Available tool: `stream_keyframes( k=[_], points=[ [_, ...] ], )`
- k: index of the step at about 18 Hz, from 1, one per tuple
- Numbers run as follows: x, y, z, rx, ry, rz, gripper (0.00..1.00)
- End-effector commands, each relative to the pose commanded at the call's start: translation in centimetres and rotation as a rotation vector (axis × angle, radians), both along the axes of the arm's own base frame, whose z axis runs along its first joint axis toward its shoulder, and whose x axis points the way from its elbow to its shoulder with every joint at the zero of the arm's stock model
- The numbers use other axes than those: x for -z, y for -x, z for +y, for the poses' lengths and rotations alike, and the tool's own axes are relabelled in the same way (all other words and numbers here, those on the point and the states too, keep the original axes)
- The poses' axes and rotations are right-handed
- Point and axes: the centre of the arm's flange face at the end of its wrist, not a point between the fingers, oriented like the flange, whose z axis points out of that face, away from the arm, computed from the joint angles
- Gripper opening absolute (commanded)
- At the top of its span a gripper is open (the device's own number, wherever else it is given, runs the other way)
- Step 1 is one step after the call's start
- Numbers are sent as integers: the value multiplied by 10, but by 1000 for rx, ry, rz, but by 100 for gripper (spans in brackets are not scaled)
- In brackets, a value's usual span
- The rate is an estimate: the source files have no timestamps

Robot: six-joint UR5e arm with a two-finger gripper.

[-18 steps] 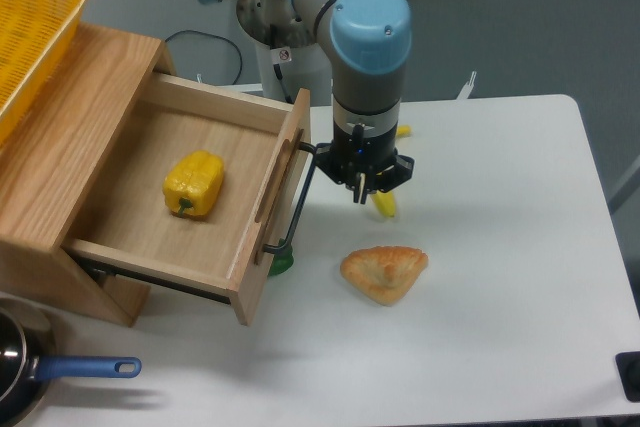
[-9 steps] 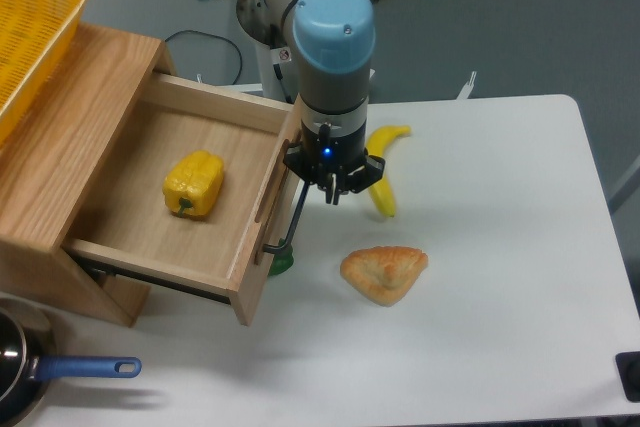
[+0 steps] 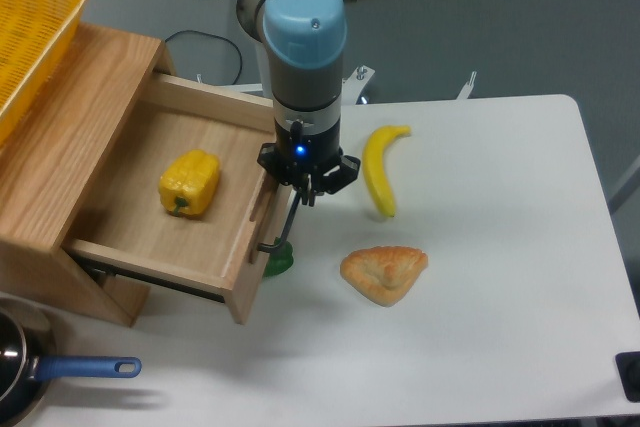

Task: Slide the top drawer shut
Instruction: 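Push the drawer front with the gripper into the cabinet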

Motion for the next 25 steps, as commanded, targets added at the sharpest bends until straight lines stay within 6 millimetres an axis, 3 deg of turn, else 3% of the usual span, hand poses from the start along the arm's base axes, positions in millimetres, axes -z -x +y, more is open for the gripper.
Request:
stream_keyframes(
  k=[13,23,25],
  points=[
    [1,-46,24,11,-2,-11,17],
    [-2,-98,45,26,-6,-19,17],
    [-9,-107,41,26,-13,-19,17]
  ],
)
